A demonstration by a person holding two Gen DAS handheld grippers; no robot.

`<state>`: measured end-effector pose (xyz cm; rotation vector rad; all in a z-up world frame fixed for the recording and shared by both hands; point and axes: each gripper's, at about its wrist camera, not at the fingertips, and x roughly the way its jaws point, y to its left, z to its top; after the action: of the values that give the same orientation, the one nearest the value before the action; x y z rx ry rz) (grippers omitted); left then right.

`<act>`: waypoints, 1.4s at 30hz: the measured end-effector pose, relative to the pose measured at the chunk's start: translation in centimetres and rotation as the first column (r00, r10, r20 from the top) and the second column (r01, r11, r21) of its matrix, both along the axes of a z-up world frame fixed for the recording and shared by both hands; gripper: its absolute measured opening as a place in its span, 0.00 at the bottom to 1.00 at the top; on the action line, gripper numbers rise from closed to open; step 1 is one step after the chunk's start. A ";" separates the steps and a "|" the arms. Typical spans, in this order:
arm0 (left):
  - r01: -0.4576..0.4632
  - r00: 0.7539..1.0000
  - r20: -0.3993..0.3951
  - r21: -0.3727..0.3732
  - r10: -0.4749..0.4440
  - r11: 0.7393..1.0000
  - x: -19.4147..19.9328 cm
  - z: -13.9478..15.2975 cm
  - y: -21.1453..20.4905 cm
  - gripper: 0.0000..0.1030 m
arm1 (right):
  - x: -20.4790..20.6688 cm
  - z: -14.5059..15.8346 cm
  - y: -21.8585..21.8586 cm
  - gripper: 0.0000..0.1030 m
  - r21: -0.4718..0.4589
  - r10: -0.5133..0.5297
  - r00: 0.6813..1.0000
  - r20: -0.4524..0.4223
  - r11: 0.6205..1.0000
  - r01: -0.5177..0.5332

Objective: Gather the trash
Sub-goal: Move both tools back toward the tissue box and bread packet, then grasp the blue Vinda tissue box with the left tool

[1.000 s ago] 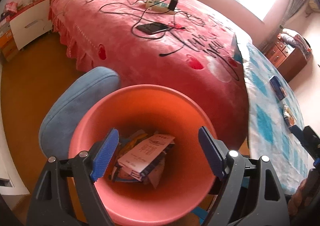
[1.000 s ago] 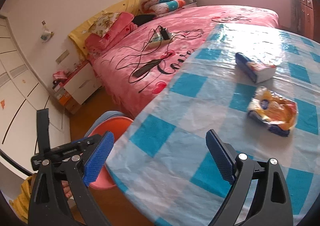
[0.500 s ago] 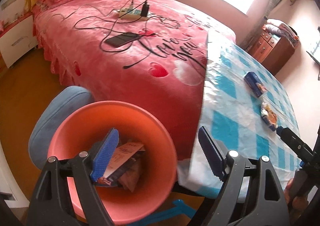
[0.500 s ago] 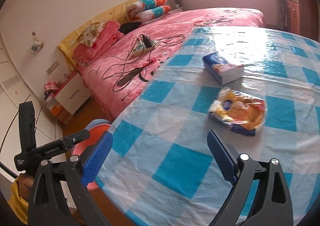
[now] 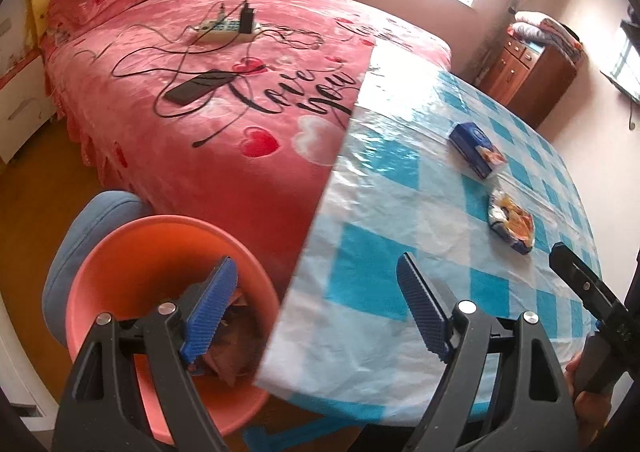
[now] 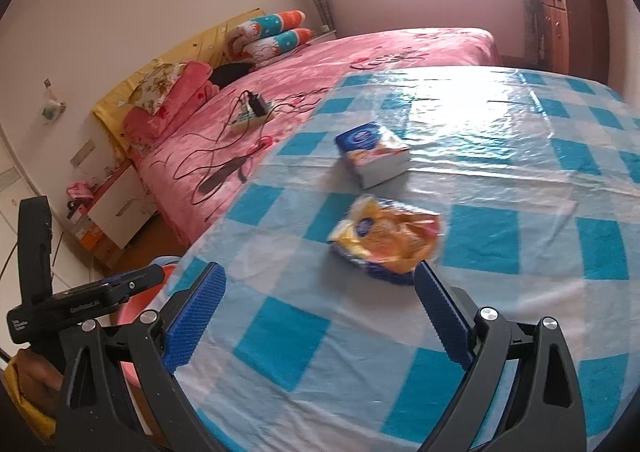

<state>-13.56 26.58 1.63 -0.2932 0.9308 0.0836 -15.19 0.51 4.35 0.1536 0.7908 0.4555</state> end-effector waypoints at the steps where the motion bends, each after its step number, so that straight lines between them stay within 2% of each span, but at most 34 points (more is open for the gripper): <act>1: 0.007 1.000 0.000 0.003 -0.007 1.000 0.1 0.0 -0.4 0.80 | 0.0 0.0 -0.2 0.91 -0.003 -0.005 1.000 -0.001 1.000 0.005; 21: 0.168 0.986 -0.003 0.070 -0.168 0.983 3.4 0.7 -9.6 0.80 | 1.7 -1.2 -7.1 0.91 0.036 -0.100 0.992 -0.071 0.994 0.102; 28: 0.201 0.979 0.005 0.052 -0.202 0.978 5.2 1.3 -12.5 0.80 | 2.1 -1.5 -9.8 0.91 0.065 -0.140 0.985 -0.096 0.987 0.147; 37: 0.221 0.975 0.010 0.024 -0.221 0.975 9.7 2.0 -16.1 0.80 | 2.9 -1.9 -12.7 0.91 0.127 -0.157 0.977 -0.148 0.976 0.176; 42: 0.185 0.982 -0.021 0.002 -0.185 0.983 13.4 1.4 -17.3 0.80 | 3.2 -1.8 -12.8 0.91 0.137 -0.137 0.979 -0.150 0.978 0.157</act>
<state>-0.13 9.31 2.99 -0.2010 0.9749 -0.0829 -11.98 -12.34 2.60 0.3833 0.8764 0.3653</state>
